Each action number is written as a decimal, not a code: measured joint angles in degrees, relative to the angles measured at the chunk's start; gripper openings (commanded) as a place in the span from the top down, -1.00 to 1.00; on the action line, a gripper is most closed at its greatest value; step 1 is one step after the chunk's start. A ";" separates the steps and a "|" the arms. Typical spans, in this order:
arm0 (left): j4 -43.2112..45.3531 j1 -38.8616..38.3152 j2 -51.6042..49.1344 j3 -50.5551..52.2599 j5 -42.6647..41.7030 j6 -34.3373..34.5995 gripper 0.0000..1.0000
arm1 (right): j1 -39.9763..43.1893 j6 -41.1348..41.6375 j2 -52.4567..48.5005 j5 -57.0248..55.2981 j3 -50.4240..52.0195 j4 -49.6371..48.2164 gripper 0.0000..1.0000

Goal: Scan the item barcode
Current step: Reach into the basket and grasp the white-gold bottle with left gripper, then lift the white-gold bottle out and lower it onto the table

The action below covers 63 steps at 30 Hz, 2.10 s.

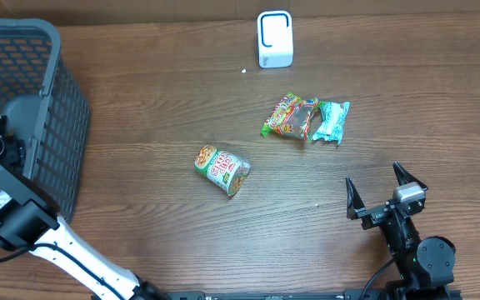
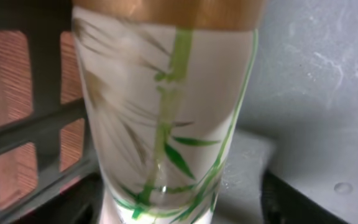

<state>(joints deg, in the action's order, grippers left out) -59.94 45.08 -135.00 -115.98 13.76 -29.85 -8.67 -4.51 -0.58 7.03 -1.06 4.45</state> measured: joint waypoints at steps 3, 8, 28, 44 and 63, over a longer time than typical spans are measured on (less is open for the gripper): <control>0.42 -0.11 -0.37 -0.13 0.42 0.09 0.79 | 0.00 0.00 0.00 0.00 0.00 0.04 -1.00; 0.20 -0.66 -0.28 -1.11 1.79 2.29 0.92 | 0.00 0.02 0.00 0.00 0.00 0.04 -1.00; -25.59 -12.92 -4.98 -48.00 -11.50 23.43 0.92 | 0.00 0.02 0.00 0.02 0.00 0.04 -1.00; -34.03 -29.42 16.20 -62.73 -12.63 28.28 0.92 | 0.00 0.02 0.00 0.00 0.00 0.02 -1.00; -30.51 -48.87 17.77 -23.58 -8.79 40.48 0.91 | 0.00 0.00 0.00 0.00 0.00 0.04 -1.00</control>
<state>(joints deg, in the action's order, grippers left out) -90.45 -3.79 -117.23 -139.57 4.97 10.63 -8.67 -4.51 -0.58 7.03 -1.06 4.49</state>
